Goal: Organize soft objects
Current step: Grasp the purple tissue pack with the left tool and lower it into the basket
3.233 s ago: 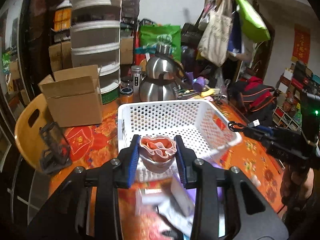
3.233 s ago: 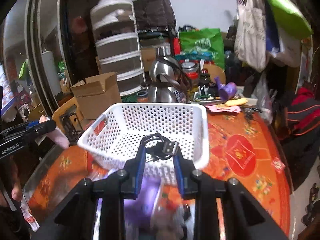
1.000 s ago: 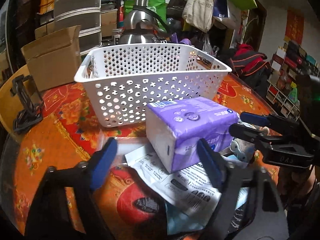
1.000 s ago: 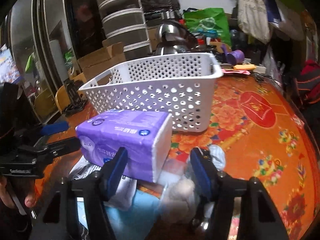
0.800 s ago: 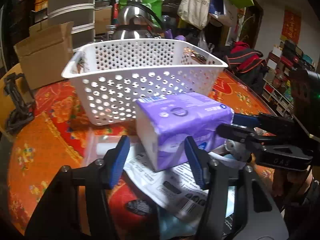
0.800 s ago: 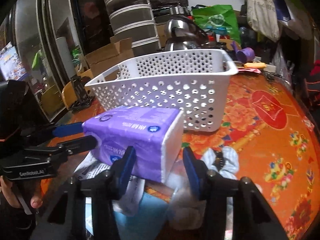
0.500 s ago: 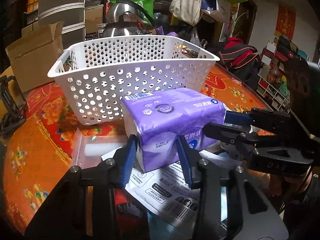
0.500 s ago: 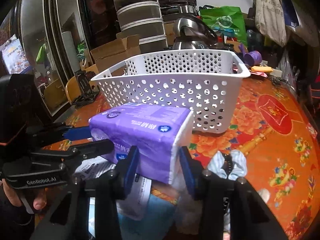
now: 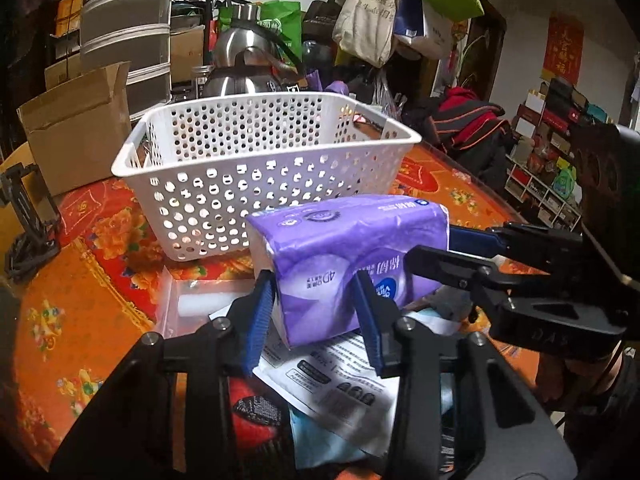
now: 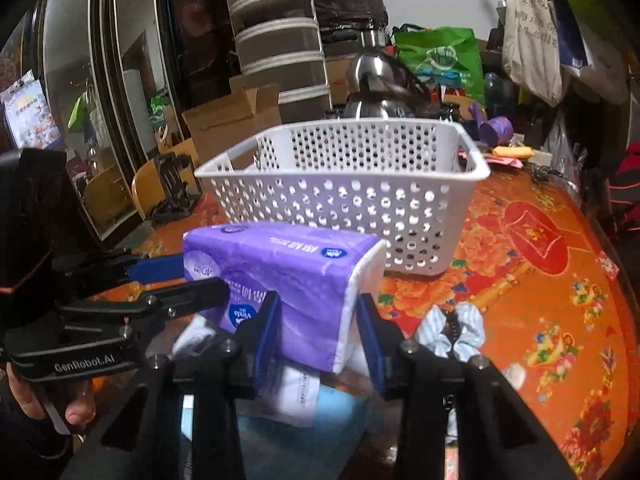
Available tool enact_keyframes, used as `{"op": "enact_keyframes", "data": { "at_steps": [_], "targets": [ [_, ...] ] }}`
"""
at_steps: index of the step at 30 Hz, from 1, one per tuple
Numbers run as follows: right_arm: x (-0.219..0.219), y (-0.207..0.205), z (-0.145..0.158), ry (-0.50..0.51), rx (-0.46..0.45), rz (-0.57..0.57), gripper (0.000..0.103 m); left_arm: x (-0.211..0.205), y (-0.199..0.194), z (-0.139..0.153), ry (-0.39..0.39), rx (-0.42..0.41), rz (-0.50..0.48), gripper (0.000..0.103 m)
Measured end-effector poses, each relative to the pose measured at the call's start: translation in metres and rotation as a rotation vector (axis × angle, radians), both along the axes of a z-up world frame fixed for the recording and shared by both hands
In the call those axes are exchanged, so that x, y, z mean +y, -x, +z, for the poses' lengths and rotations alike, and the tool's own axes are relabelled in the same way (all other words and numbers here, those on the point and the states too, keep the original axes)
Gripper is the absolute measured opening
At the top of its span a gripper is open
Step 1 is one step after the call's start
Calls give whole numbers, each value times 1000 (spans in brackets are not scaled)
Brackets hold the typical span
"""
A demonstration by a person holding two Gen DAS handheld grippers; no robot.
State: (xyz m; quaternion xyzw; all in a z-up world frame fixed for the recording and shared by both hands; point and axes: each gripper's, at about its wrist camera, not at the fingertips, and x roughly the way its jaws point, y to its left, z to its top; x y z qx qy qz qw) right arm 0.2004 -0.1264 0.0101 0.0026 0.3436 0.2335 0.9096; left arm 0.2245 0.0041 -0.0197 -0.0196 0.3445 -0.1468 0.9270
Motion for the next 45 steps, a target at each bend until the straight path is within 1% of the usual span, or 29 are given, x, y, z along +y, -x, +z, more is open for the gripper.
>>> {"op": "enact_keyframes", "data": {
  "at_steps": [2, 7, 11, 13, 16, 19, 22, 24, 25, 29, 33, 36, 37, 41, 42, 43, 44, 45],
  "targets": [
    [3, 5, 9, 8, -18, -4, 38, 3, 5, 9, 18, -8, 9, 38],
    [10, 13, 34, 21, -50, 3, 38, 8, 18, 39, 11, -61, 25, 38],
    [14, 13, 66, 19, -96, 6, 38, 16, 22, 71, 30, -103, 25, 38],
    [18, 9, 90, 27, -135, 6, 38, 19, 20, 91, 40, -126, 28, 38],
    [22, -7, 118, 30, -174, 11, 38, 24, 10, 124, 34, -176, 38, 38],
    [25, -33, 137, 31, -172, 22, 38, 29, -10, 148, 33, -209, 62, 38],
    [27, -67, 144, 29, -143, 19, 38, 37, -45, 159, 60, -193, 73, 38],
    [29, -92, 139, 32, -114, 13, 38, 43, -75, 156, 67, -168, 74, 38],
    [29, -105, 134, 33, -96, 12, 38, 44, -91, 151, 68, -150, 75, 38],
    [31, -139, 109, 30, -42, 11, 38, 47, -137, 127, 74, -87, 83, 38],
    [34, -171, 81, 27, 14, 10, 38, 51, -170, 99, 71, -30, 109, 38],
    [41, -192, 60, 55, 56, -1, 38, 50, -195, 74, 58, 25, 140, 38],
    [42, -196, 54, 64, 68, -6, 38, 51, -206, 63, 65, 59, 150, 38],
    [44, -218, 33, 88, 115, -11, 38, 56, -234, 38, 104, 155, 182, 38],
    [45, -224, 29, 112, 121, -20, 38, 57, -242, 31, 122, 202, 187, 38],
    [45, -228, 27, 129, 123, -33, 38, 59, -247, 25, 150, 237, 188, 40],
    [40, -232, 27, 137, 121, -63, 38, 62, -249, 21, 182, 252, 193, 40],
    [35, -233, 28, 131, 121, -83, 38, 65, -249, 21, 193, 250, 200, 42]
  ]
}}
